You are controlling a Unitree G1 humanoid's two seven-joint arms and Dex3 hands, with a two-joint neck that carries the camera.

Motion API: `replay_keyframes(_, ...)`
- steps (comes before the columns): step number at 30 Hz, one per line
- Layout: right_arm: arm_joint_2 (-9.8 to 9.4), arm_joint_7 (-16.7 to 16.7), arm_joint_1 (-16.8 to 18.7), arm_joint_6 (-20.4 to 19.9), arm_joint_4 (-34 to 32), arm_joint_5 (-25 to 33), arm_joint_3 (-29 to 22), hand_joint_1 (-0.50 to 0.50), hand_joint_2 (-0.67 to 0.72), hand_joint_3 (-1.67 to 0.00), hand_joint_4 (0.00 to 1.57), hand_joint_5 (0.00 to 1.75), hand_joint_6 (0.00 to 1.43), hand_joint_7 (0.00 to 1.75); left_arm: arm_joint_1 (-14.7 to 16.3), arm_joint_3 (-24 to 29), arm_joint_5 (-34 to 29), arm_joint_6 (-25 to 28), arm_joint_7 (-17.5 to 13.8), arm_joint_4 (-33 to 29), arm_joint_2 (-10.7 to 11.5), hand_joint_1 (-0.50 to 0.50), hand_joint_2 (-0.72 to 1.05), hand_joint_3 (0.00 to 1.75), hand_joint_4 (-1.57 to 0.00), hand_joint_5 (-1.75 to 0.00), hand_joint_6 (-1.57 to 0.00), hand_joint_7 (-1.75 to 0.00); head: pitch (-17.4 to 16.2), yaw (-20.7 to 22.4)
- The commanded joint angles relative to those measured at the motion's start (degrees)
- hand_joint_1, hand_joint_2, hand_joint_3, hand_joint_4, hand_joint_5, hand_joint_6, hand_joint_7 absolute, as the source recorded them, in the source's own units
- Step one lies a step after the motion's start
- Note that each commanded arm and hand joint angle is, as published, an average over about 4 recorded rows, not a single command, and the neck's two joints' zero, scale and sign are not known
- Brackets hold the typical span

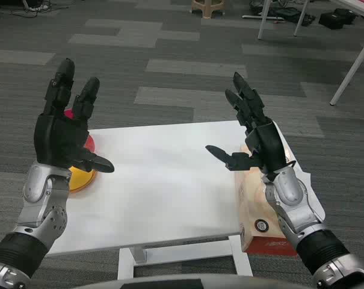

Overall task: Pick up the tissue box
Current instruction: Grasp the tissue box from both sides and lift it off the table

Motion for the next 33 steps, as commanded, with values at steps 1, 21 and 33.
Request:
replay_keyframes(1,2.09,-3.8,-3.65,-1.59,3.22,1.07,1.66,-0.38,0.72,0.0,0.0,0.0,0.0,0.0,-4.15,-5.56,0.59,-3.07,3.08,2.66,-2.92,0.5,-0.37,0.0,0.0,-0.41,0.0,-0.07,14.46,0.48)
replay_keyframes(21,2.0,-3.8,-3.65,-1.59,3.22,1.07,1.78,-0.38,0.72,0.0,0.0,0.0,0.0,0.0,-4.15,-5.6,0.59,-3.07,3.06,2.63,-2.92,0.5,-0.37,0.0,0.0,-0.41,0.0,-0.07,8.61,0.39)
replay_keyframes(33,0.97,-3.8,-3.54,-1.52,2.98,1.22,0.81,-0.38,0.72,0.0,0.0,0.0,0.0,0.0,-4.06,-6.24,0.08,-3.07,3.11,3.67,-2.57,0.5,-0.37,0.0,0.0,-0.41,0.0,-0.07,-6.89,-1.23)
